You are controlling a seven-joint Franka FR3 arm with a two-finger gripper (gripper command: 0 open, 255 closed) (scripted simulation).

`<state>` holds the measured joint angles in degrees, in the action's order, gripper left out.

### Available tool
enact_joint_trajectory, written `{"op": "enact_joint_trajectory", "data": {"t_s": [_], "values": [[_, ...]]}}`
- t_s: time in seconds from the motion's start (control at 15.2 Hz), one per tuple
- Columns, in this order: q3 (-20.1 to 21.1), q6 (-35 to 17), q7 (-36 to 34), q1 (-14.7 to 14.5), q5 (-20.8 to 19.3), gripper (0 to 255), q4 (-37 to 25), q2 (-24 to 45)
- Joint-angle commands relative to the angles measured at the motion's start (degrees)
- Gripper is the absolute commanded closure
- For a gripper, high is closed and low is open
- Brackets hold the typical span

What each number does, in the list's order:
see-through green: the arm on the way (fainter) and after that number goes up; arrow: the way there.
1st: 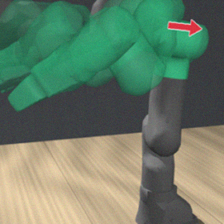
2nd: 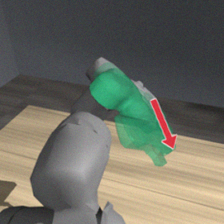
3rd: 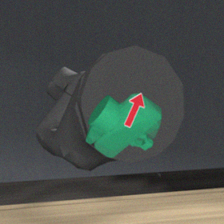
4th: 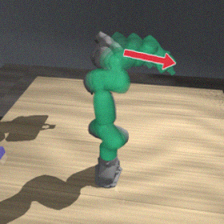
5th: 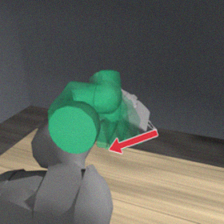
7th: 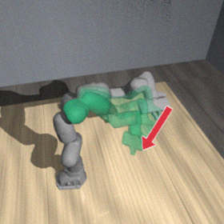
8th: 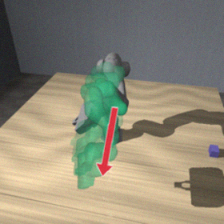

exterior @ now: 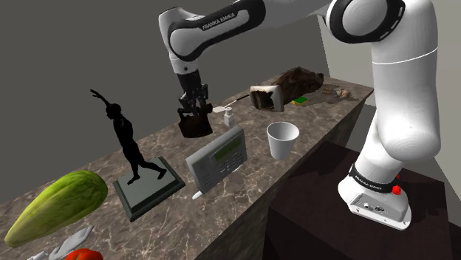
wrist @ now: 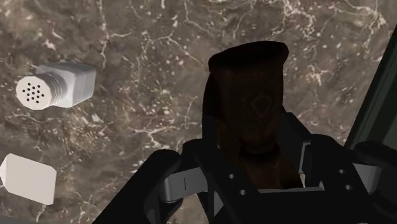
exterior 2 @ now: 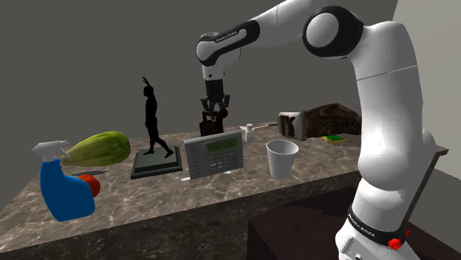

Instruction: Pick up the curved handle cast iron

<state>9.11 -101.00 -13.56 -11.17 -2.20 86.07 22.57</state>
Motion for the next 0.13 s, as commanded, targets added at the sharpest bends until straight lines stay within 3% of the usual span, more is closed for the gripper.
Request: {"op": "enact_joint_trajectory", "data": {"t_s": [0.0,0.07], "values": [[0.0,0.9,0.0,0.0,0.0,255,-0.9,-0.1],[0.0,1.0,0.0,0.0,0.0,255,-0.9,-0.1]]}}
